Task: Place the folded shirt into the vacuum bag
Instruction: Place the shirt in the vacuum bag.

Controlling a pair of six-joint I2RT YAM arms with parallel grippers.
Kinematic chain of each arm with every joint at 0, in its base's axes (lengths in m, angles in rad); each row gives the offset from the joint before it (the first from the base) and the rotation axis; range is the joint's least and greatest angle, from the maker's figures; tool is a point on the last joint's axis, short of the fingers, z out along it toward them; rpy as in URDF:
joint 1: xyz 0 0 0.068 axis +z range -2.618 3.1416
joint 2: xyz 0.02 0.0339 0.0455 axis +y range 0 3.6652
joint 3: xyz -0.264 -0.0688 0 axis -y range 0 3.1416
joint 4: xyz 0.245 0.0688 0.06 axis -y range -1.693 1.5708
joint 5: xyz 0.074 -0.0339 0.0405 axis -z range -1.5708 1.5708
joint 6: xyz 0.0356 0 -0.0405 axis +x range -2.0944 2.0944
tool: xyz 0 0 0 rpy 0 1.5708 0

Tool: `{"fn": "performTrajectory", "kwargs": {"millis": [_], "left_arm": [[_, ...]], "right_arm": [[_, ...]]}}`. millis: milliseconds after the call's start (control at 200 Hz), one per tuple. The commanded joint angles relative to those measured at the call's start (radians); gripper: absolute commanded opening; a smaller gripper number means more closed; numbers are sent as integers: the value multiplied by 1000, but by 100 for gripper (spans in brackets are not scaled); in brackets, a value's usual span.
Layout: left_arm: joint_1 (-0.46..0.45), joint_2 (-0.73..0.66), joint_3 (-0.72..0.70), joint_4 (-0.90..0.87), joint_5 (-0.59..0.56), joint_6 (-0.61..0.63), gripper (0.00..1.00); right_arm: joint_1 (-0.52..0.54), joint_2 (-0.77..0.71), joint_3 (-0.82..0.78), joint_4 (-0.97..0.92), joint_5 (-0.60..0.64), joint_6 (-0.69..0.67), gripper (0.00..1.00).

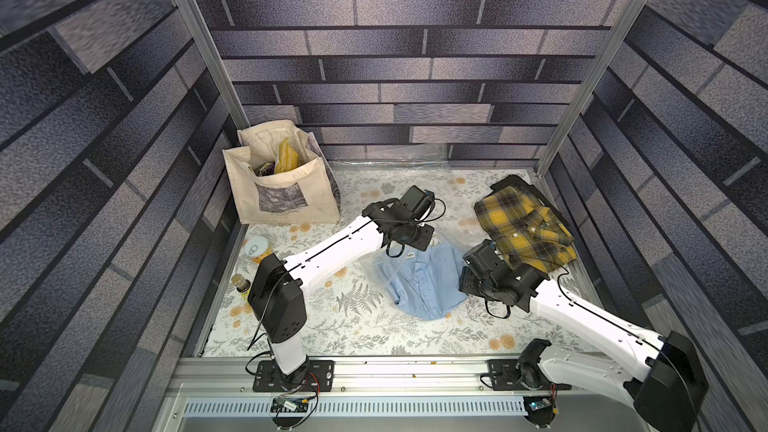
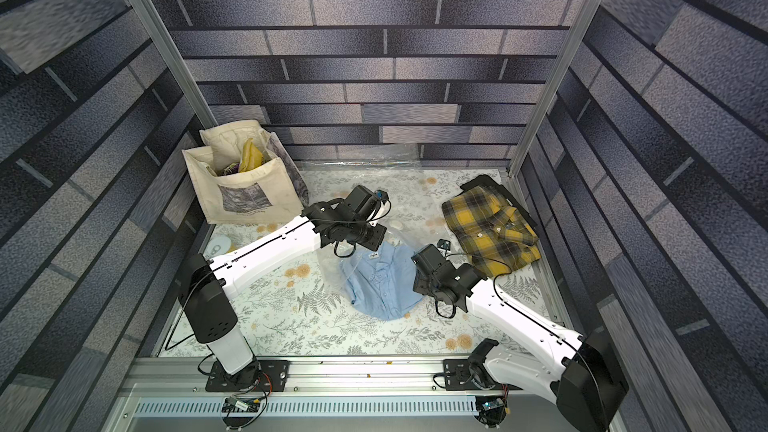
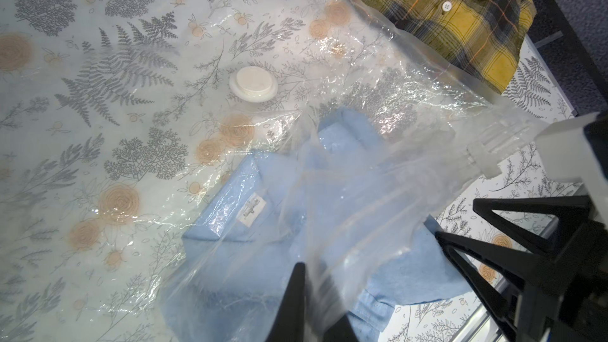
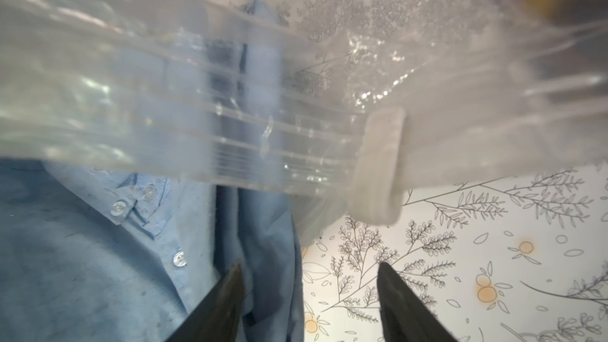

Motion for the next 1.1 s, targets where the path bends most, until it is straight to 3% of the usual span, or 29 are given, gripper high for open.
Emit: {"fn": "performTrajectory", "kwargs": {"millis": [0,170,351,416,561,686,812,1092], "left_arm": [[-8,23,34,2,-5,-29,11],[-11,43,50,6,-3,-42,11],[-21,70,96,0,0,-37,11],[-25,77,113,-8,0,-33,11],[-38,88,133,-23,-4,-19,11],[-56,89,149,-30,7,-16,11],[-80,90,188,-48,2,-14,10],[-90,84,149,-49,-8,-21,10]], "right_arm": [[-2,-53,-40,-64,-105,77,68],[34,-138,-102,-15,-176,199,71],[129,-45,-171,133,-169,376,70],[139,-7,-219,244,-171,441,65],[141,15,-242,388,-86,501,28],[133,76,-171,408,-36,468,15],[91,168,-127,469,-47,456,8],[-43,219,-39,476,-23,373,7]]}}
